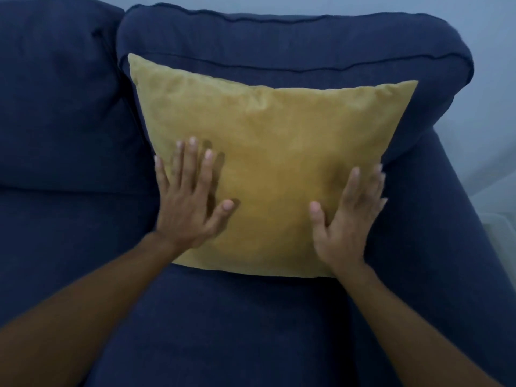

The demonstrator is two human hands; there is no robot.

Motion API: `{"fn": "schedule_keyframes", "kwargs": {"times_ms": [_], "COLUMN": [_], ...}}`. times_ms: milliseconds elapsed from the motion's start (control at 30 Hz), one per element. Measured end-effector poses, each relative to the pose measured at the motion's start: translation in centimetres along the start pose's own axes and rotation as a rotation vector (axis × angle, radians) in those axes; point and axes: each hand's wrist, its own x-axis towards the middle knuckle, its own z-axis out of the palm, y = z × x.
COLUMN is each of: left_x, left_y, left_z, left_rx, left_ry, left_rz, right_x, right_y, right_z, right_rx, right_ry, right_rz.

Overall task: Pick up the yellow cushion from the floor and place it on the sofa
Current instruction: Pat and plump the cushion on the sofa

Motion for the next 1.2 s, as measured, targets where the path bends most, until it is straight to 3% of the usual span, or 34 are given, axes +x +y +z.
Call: {"fn": "schedule_keyframes", "kwargs": {"times_ms": [200,367,533,633,767,967,1200], "left_x": [-1.0,0.6,1.7,4.0,7.8,9.7,8.5], "left_y": [3.0,1.5,-0.4,-1.6,-2.4,-2.8,-2.8], "left_z": [4.4,5.1,3.2,1.5,0.5,1.3,0.7], "left_rx": [-0.026,-0.01,-0.016,0.004,0.042,0.055,0.046], "left_ry": [-0.001,-0.033,0.068,0.082,-0.059,-0.19,-0.024], "left_rz": [-0.148,-0.21,-0.116,-0.042,0.004,-0.031,0.009], "right_x": [-2.0,0.4,2.4,5.3,9.6,12.2,11.0], "right_y": [0.3,2.4,1.9,0.4,-1.2,-1.0,-1.2], "right_z": [4.1,4.0,1.1,-0.8,-1.2,-0.1,-1.0], "right_rx": [-0.003,-0.041,0.031,-0.038,-0.25,-0.346,-0.307], "right_ry": [-0.09,-0.157,-0.057,0.002,-0.091,-0.24,-0.149], "right_rz": [0.076,0.007,-0.001,-0.148,-0.321,-0.266,-0.313]}}
